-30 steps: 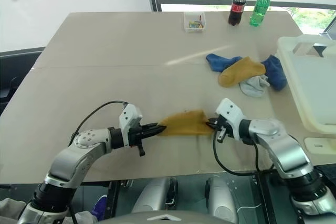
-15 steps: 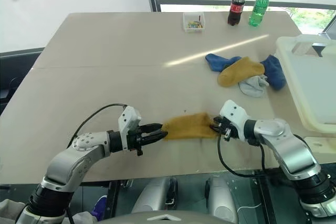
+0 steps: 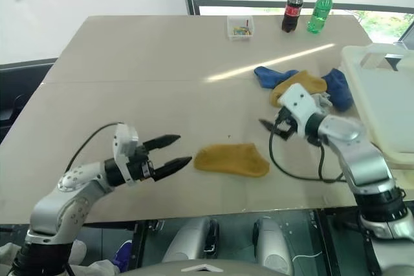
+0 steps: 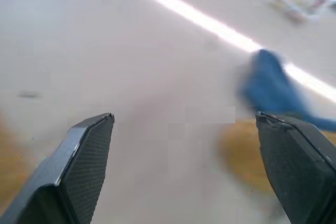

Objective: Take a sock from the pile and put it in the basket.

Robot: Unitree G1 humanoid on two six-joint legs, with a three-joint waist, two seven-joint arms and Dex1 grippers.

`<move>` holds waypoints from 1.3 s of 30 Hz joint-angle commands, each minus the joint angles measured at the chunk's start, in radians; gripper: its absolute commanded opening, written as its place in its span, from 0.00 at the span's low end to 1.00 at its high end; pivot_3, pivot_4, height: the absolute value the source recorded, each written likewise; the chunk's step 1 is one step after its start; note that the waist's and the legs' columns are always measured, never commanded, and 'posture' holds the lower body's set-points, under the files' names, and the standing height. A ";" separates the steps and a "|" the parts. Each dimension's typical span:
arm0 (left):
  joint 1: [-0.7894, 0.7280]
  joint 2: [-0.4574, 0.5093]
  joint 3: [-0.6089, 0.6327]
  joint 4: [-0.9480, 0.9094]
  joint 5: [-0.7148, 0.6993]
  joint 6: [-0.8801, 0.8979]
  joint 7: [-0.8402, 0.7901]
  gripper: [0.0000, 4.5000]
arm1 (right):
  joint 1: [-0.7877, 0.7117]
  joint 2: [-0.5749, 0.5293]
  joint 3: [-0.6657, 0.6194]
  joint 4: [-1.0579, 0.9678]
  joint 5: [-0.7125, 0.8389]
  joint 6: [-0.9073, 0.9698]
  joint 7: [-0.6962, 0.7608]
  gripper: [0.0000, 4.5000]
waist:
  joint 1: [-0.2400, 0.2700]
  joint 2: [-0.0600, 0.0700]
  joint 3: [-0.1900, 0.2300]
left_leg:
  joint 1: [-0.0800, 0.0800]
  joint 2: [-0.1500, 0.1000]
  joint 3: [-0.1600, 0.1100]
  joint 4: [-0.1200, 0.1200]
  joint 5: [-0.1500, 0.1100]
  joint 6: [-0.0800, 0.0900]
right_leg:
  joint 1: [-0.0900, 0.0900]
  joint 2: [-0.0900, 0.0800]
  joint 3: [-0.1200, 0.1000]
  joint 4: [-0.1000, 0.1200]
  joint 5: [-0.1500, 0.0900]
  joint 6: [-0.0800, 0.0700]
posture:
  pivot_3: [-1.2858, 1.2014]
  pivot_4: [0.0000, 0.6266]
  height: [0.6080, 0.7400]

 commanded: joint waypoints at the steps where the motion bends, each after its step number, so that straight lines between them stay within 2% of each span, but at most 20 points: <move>1: -0.042 0.022 0.020 -0.050 -0.037 0.009 -0.005 1.00 | -0.098 0.060 0.017 0.173 -0.047 -0.053 -0.034 0.99 | -0.004 0.000 0.000 | 0.000 0.000 0.000 0.000 0.000 0.000 | 0.000 0.000 0.001 0.000 0.000 0.001 | 0.52 0.24 0.98; 6: -0.077 0.021 0.019 -0.083 -0.062 0.042 0.035 1.00 | -0.220 0.146 0.025 0.443 -0.096 -0.096 -0.079 0.99 | -0.020 0.000 0.000 | 0.000 0.000 0.003 0.000 0.003 -0.004 | -0.001 0.002 0.003 0.001 0.002 0.004 | 0.52 0.24 0.98; 7: -0.080 0.021 0.030 -0.093 -0.074 0.052 0.048 1.00 | -0.231 0.155 0.022 0.477 -0.100 -0.106 -0.083 0.93 | -0.020 0.000 0.000 | 0.000 0.000 0.002 0.000 0.002 -0.004 | -0.001 0.002 0.003 0.001 0.002 0.004 | 0.52 0.24 0.98; 9: -0.082 0.024 0.045 -0.102 -0.083 0.061 0.064 1.00 | -0.246 0.168 0.015 0.524 -0.103 -0.117 -0.086 0.80 | -0.019 0.000 0.000 | 0.000 0.000 0.002 0.000 0.002 -0.004 | -0.001 0.001 0.002 0.001 0.002 0.004 | 0.52 0.24 0.98; 11: -0.078 0.030 0.056 -0.107 -0.081 0.061 0.074 1.00 | -0.254 0.177 0.010 0.562 -0.106 -0.129 -0.087 0.59 | -0.022 0.000 0.000 | 0.000 0.000 0.002 0.000 0.002 -0.003 | -0.001 0.001 0.003 0.001 0.002 0.004 | 0.52 0.24 0.98; 13: -0.074 0.033 0.060 -0.112 -0.081 0.061 0.080 1.00 | -0.257 0.184 0.010 0.583 -0.108 -0.145 -0.081 0.51 | -0.026 0.000 0.000 | 0.000 0.000 0.003 0.000 0.002 -0.003 | -0.001 0.001 0.003 0.001 0.002 0.004 | 0.52 0.24 0.98; 14: -0.072 0.034 0.060 -0.114 -0.081 0.061 0.083 1.00 | -0.259 0.189 0.009 0.590 -0.109 -0.151 -0.080 0.37 | -0.026 0.001 0.000 | 0.000 0.000 0.003 0.000 0.002 -0.003 | -0.001 0.001 0.003 0.001 0.002 0.004 | 0.52 0.24 0.98; 16: -0.069 0.031 0.058 -0.118 -0.079 0.057 0.092 1.00 | -0.263 0.200 0.008 0.596 -0.109 -0.157 -0.075 0.17 | -0.027 0.001 0.000 | 0.000 0.000 0.002 0.000 0.002 -0.003 | -0.001 0.001 0.003 0.002 0.002 0.004 | 0.52 0.24 0.98; 17: -0.067 0.030 0.057 -0.120 -0.077 0.054 0.095 1.00 | -0.264 0.204 0.007 0.595 -0.109 -0.159 -0.074 0.07 | -0.027 0.001 0.000 | 0.001 0.000 0.003 0.000 0.002 -0.003 | -0.001 0.001 0.003 0.002 0.002 0.004 | 0.52 0.24 0.98; 18: -0.066 0.029 0.057 -0.121 -0.076 0.053 0.097 1.00 | -0.263 0.209 0.006 0.587 -0.105 -0.159 -0.068 0.02 | -0.027 0.001 0.000 | 0.001 0.000 0.003 0.000 0.002 -0.003 | -0.001 0.001 0.003 0.002 0.002 0.004 | 0.52 0.24 0.98; 25: -0.059 0.032 0.060 -0.120 -0.076 0.050 0.108 1.00 | -0.246 0.234 -0.008 0.437 -0.056 -0.074 -0.032 0.02 | -0.028 0.001 0.001 | 0.000 0.001 0.003 0.000 0.002 -0.003 | -0.001 0.001 0.003 0.003 0.002 0.004 | 0.52 0.24 0.98; 30: -0.054 0.035 0.061 -0.116 -0.074 0.047 0.106 1.00 | -0.228 0.292 -0.010 0.216 0.041 0.181 -0.032 0.02 | -0.027 0.001 0.001 | 0.000 0.001 0.002 0.000 0.001 -0.002 | -0.002 0.001 0.003 0.003 0.002 0.004 | 0.52 0.24 0.98; 33: -0.045 0.039 0.065 -0.121 -0.081 0.050 0.102 1.00 | -0.188 0.368 0.023 0.128 0.083 0.328 -0.071 0.02 | -0.026 0.001 0.000 | 0.000 0.001 0.002 0.000 0.000 0.000 | -0.003 0.001 0.003 0.004 0.002 0.004 | 0.52 0.24 0.98; 39: -0.035 0.053 0.073 -0.117 -0.087 0.054 0.088 1.00 | -0.176 0.523 0.104 0.124 0.143 0.439 -0.060 0.02 | -0.029 0.001 0.001 | 0.000 0.001 0.003 0.000 0.000 -0.001 | -0.004 0.001 0.004 0.006 0.002 0.004 | 0.52 0.24 0.98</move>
